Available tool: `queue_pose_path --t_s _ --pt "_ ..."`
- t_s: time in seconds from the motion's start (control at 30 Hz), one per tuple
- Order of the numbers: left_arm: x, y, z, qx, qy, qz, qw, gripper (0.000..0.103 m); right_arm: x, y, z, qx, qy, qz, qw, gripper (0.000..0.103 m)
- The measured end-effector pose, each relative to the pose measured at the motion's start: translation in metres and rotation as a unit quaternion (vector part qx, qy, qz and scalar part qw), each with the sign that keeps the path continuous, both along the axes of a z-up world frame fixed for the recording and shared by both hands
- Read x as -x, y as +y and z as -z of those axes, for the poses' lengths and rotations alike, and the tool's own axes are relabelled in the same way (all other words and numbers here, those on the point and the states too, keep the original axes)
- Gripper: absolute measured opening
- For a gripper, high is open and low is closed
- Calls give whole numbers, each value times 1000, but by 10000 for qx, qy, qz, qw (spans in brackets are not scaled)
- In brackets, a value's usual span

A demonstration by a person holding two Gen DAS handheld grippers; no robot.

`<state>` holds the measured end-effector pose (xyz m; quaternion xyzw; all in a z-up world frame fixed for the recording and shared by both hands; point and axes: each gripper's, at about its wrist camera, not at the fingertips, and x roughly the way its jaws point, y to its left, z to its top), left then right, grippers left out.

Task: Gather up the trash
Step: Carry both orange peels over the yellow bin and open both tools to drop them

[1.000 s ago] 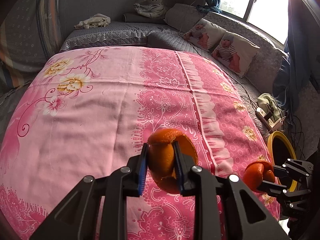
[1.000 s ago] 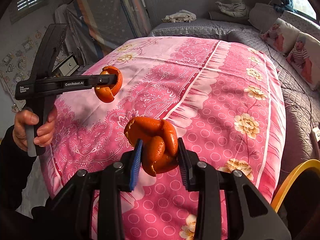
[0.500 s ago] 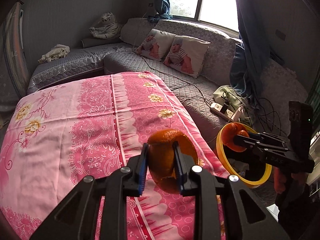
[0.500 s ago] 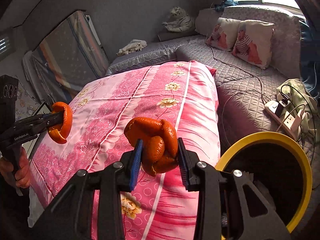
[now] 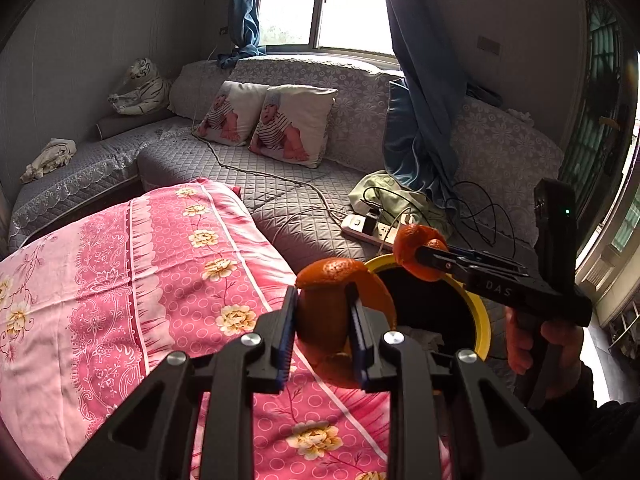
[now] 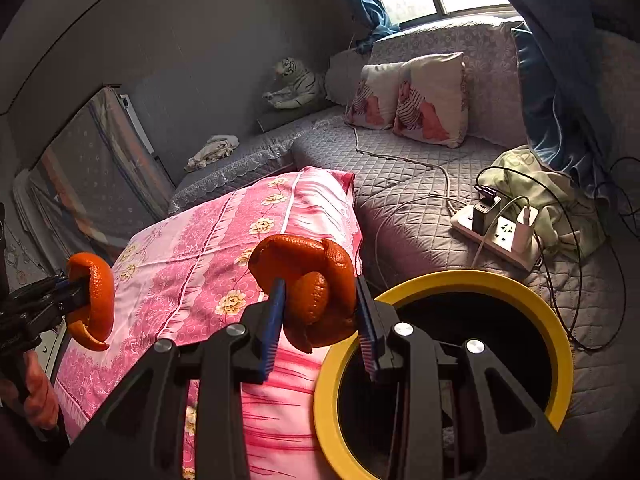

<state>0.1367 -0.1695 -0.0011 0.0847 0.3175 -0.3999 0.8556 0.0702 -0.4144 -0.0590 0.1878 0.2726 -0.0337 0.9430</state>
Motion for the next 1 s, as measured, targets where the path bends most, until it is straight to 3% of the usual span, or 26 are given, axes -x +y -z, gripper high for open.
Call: queue_pose_path --t_s 0.33,0.63,1.0 --pt "16 -52 -1 74 -134 455 9988 23 30 -46 4 -28 -46 735 9973 32" --pt "22 -102 12 -11 -39 854 9963 23 42 -76 26 -80 237 1177 9927 32" --pt "-2 -148 61 -246 553 1013 9930 23 40 -103 62 -397 678 1445 9864 32"
